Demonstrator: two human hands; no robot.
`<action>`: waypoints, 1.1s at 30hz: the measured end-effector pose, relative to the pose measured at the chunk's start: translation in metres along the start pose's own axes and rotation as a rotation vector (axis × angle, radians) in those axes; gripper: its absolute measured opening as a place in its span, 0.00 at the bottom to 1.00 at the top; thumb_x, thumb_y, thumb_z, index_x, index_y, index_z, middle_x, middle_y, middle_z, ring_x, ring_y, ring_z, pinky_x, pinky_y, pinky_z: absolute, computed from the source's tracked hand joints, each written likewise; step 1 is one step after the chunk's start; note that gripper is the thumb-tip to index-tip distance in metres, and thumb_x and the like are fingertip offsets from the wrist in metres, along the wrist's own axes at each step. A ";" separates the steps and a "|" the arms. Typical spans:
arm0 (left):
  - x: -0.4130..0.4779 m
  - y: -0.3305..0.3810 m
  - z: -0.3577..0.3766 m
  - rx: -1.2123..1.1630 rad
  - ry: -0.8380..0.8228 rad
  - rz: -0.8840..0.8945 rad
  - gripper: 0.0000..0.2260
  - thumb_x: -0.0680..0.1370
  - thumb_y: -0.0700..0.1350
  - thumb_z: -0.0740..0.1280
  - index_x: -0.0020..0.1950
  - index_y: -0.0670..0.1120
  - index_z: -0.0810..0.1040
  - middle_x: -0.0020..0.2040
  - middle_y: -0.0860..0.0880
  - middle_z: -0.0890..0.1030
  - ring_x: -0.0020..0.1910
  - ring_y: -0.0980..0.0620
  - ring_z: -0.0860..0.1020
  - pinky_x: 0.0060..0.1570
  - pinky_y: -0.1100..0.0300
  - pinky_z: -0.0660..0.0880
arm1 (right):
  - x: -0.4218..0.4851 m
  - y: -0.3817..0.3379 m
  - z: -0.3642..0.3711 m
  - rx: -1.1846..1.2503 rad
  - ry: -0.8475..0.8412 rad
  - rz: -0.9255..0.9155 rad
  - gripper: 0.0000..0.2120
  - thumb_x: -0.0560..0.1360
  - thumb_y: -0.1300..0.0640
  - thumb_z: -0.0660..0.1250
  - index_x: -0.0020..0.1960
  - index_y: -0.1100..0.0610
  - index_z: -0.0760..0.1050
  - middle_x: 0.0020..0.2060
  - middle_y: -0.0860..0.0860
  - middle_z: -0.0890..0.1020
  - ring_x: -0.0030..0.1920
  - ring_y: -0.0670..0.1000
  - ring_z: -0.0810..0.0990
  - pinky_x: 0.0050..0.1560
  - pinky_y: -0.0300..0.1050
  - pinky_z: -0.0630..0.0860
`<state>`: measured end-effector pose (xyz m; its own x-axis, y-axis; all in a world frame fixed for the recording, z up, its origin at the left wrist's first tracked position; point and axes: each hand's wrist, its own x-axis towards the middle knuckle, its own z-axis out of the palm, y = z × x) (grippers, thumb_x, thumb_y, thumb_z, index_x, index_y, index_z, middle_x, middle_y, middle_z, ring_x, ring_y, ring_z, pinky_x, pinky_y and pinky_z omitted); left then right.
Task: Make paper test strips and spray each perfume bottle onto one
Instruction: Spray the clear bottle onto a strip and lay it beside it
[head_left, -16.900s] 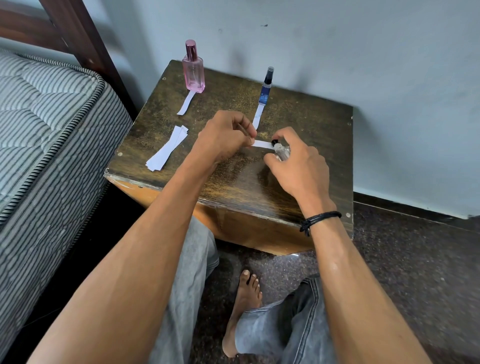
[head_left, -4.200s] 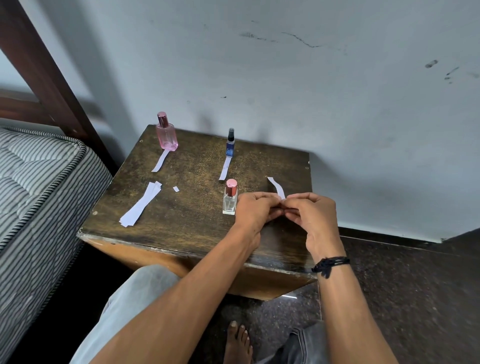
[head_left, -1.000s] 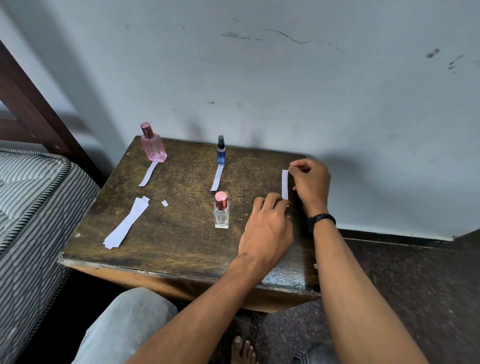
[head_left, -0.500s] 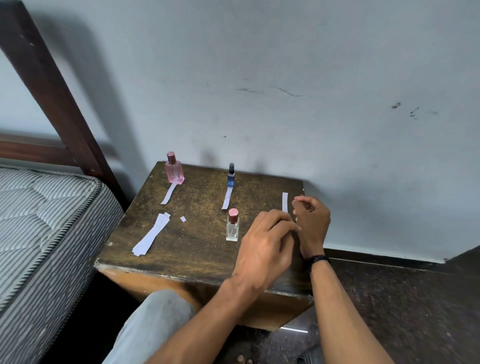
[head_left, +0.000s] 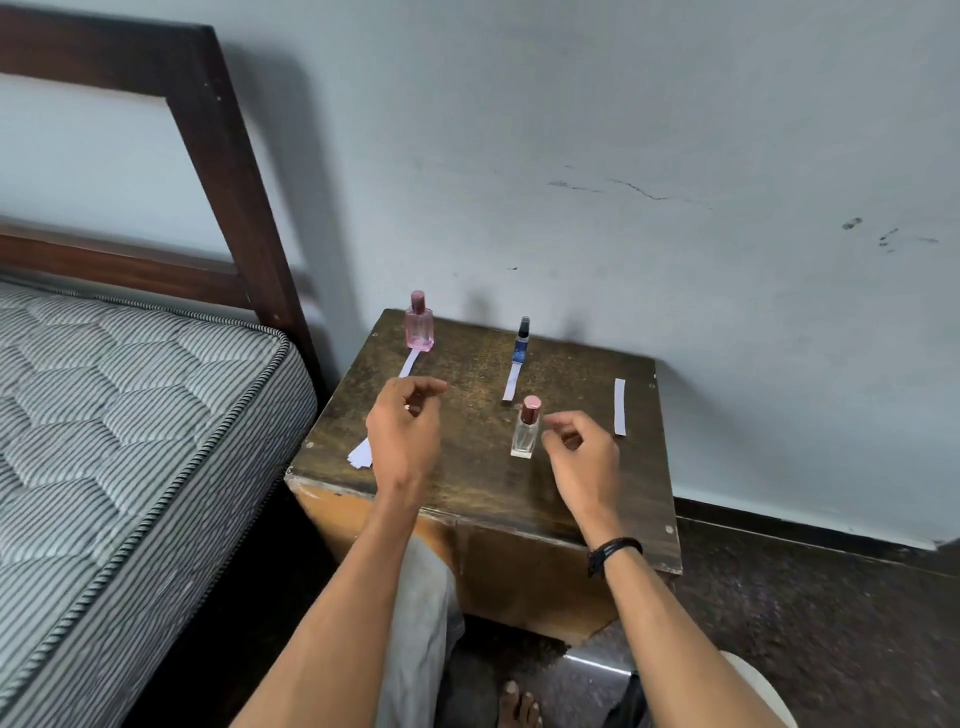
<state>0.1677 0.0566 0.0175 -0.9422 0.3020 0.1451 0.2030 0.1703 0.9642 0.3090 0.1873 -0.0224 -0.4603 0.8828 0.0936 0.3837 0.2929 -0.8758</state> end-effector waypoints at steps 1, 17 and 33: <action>0.003 -0.005 -0.002 0.008 -0.041 -0.043 0.10 0.77 0.36 0.67 0.45 0.50 0.83 0.45 0.56 0.84 0.39 0.62 0.78 0.39 0.66 0.73 | -0.002 -0.001 0.002 -0.006 -0.035 -0.014 0.10 0.77 0.62 0.71 0.55 0.50 0.82 0.45 0.43 0.81 0.44 0.40 0.79 0.41 0.28 0.72; -0.006 -0.019 0.040 0.238 -0.648 0.035 0.13 0.75 0.40 0.73 0.58 0.50 0.85 0.51 0.55 0.86 0.49 0.62 0.83 0.54 0.69 0.76 | 0.018 0.009 0.000 0.026 -0.196 -0.079 0.15 0.73 0.56 0.78 0.58 0.49 0.82 0.48 0.42 0.85 0.48 0.38 0.83 0.48 0.31 0.77; -0.012 0.001 0.156 -0.010 -0.764 0.142 0.26 0.76 0.29 0.63 0.73 0.45 0.73 0.66 0.51 0.75 0.68 0.56 0.75 0.72 0.59 0.70 | 0.083 0.040 -0.048 0.242 0.156 -0.019 0.20 0.78 0.65 0.73 0.67 0.51 0.81 0.55 0.45 0.85 0.49 0.33 0.81 0.50 0.26 0.75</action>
<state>0.2211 0.1994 -0.0177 -0.4618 0.8836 0.0777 0.3025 0.0745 0.9502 0.3245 0.2903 -0.0264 -0.3293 0.9294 0.1665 0.1651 0.2303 -0.9590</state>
